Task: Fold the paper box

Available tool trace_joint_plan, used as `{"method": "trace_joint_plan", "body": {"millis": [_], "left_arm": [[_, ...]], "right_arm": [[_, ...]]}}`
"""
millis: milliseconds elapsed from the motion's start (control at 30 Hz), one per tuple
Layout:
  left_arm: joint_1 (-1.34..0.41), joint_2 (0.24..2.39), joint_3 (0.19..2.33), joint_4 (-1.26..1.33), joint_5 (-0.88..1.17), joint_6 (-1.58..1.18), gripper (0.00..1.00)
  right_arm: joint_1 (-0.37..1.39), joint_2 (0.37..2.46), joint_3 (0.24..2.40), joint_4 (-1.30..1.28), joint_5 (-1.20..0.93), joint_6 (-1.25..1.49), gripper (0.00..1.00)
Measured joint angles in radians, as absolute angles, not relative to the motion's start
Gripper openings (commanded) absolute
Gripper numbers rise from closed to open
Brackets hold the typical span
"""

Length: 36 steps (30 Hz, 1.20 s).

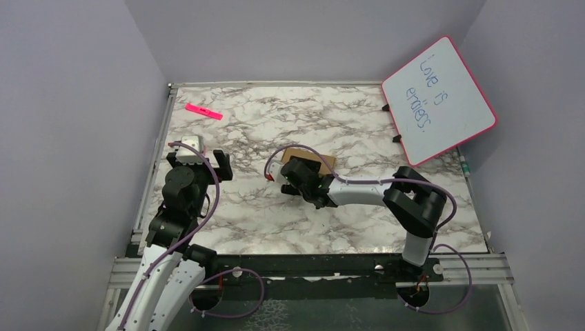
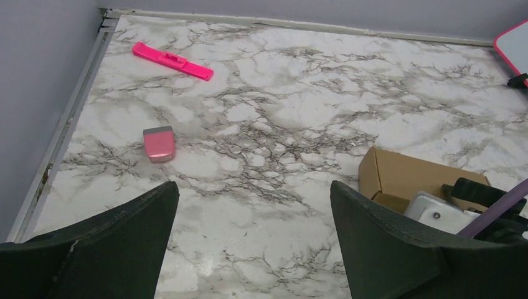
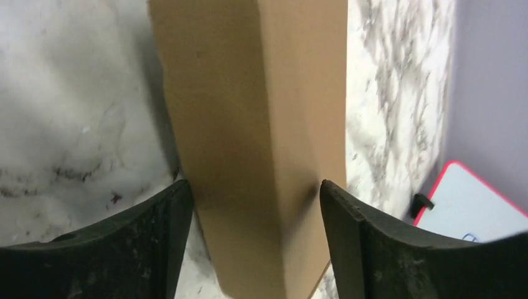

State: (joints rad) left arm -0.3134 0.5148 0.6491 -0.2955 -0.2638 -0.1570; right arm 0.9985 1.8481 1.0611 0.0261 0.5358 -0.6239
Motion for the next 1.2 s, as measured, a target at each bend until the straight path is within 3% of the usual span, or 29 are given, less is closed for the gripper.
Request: {"method": "trace_joint_plan", "body": {"millis": [333,567,933,1200], "left_arm": [[-0.313,0.515,0.645,-0.295,-0.263,-0.160,0.99],[-0.312,0.487,0.629,-0.294,-0.236,-0.177,0.99],[-0.311,0.201,0.612,-0.279,-0.252,-0.222,0.99],[-0.310,0.017,0.576,-0.234,-0.329,-0.228,0.99]], "right_arm": [[1.002,1.604,0.973,-0.149,0.426,-0.338,1.00],[0.942,1.350,0.912,-0.135,0.386,-0.132,1.00],[0.909,0.716,0.746,-0.191,0.686,0.157,1.00],[0.909,0.365,0.689,-0.235,0.764,0.204,1.00]]}}
